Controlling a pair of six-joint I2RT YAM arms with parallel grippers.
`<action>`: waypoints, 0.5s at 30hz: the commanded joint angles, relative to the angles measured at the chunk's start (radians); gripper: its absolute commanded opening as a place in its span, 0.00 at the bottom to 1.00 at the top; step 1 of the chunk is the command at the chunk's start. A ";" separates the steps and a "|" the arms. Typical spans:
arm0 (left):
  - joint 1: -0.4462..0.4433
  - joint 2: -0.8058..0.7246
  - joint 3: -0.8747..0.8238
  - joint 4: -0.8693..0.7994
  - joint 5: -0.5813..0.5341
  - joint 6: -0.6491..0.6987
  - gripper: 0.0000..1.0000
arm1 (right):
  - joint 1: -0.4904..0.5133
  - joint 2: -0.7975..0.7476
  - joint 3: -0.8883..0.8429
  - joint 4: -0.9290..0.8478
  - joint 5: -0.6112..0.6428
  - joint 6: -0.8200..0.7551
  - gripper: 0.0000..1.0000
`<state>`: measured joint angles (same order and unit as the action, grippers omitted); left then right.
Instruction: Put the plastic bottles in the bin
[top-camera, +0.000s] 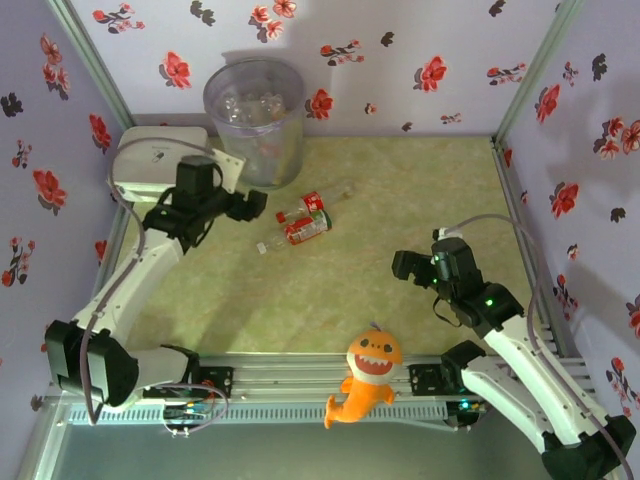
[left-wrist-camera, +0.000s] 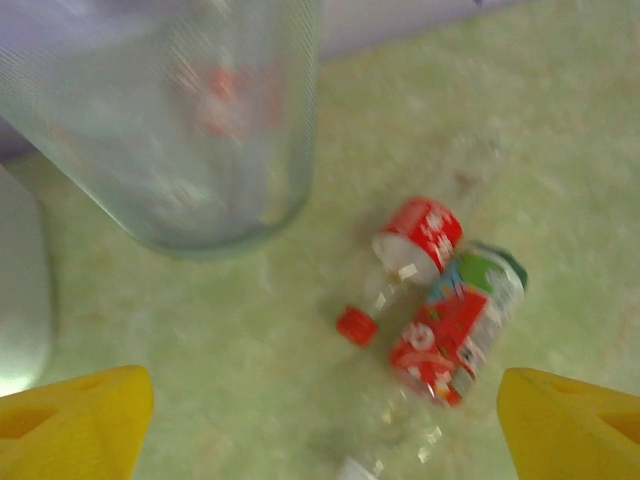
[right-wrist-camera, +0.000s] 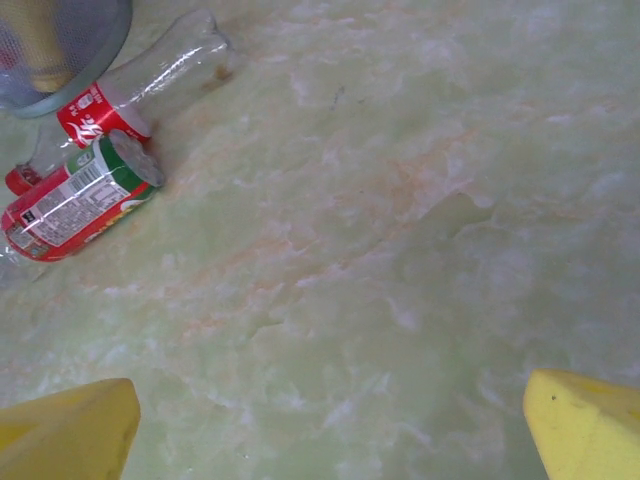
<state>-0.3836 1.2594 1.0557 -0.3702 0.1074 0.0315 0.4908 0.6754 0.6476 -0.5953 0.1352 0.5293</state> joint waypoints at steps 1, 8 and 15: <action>-0.020 0.014 -0.047 0.025 0.018 -0.043 0.90 | -0.002 -0.010 -0.014 0.049 -0.019 0.008 0.99; -0.073 0.098 -0.084 0.078 0.026 -0.033 0.91 | -0.002 -0.008 -0.016 0.052 -0.026 0.018 0.99; -0.119 0.226 -0.079 0.102 0.028 -0.025 0.90 | -0.003 -0.020 -0.014 0.024 -0.016 0.027 0.99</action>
<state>-0.4793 1.4559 0.9798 -0.2974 0.1173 0.0059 0.4908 0.6716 0.6392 -0.5716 0.1162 0.5358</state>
